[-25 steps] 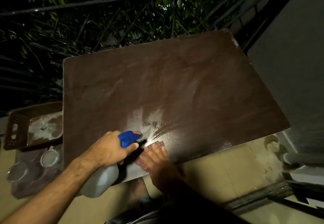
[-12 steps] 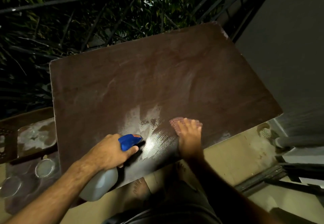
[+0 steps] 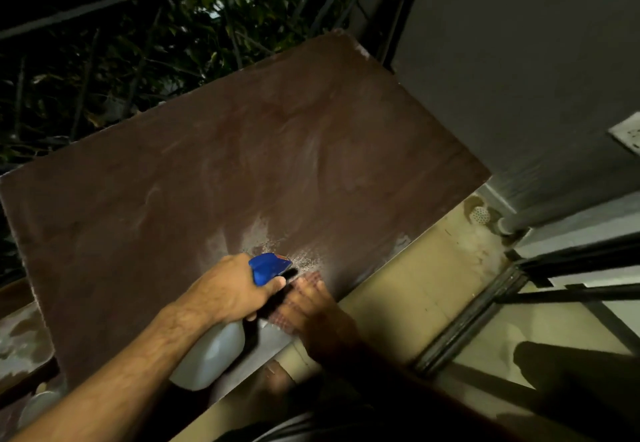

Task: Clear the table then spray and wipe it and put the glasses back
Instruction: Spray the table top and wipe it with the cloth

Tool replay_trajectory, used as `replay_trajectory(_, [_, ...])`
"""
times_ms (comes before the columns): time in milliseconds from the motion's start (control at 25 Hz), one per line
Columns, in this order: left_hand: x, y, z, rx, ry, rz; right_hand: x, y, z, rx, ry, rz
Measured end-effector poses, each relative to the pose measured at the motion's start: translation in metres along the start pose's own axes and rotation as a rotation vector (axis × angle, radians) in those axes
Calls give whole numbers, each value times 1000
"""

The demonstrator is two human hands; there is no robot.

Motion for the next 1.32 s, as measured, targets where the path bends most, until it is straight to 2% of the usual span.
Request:
replay_trajectory(80, [-9, -2, 5, 20, -27, 11, 4, 18, 11, 21, 11, -108])
replay_trajectory(200, [-18, -7, 8, 39, -81, 34, 9, 19, 96, 42, 300, -186])
replay_trajectory(360, [-23, -17, 13, 38, -90, 58, 43, -31, 220, -62, 877, 12])
replay_trajectory(440, [-25, -20, 14, 36, -86, 66, 59, -45, 238, -112, 1014, 43])
replay_trajectory(520, [-28, -20, 17, 32, -73, 71, 59, -41, 215, -59, 953, 17])
replay_trajectory(680, [-25, -17, 17, 45, -73, 74, 40, -12, 87, -201, 439, 30])
replay_trajectory(760, [-19, -14, 10, 65, -80, 61, 35, -17, 68, -226, 303, 17])
replay_trajectory(840, [-10, -11, 1, 42, -64, 49, 27, -20, 100, -165, 357, -36])
replay_trajectory(920, [1, -5, -12, 18, -54, 43, 23, -28, 155, -70, 601, -79])
replay_trajectory(1000, [13, 1, -34, 14, -89, 43, 24, -34, 188, -88, 819, -55])
replay_trajectory(1080, [25, 7, -57, 37, -132, 27, 19, -37, 186, -148, 913, 11])
replay_trajectory(1200, [44, 17, -83, 48, -148, -19, 6, -27, 140, -168, 857, 5])
replay_trajectory(1320, [64, 26, -96, 12, -138, -71, -4, 7, 66, -154, 547, -145])
Point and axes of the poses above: each hand's wrist, its own x-axis away from the middle knuckle, its own y-axis out of the palm, z = x × y, the point moved 8 cm from there along -x, towards the middle knuckle, and after that the axes turned 3 degrees about -z, right-handed, at the moved point
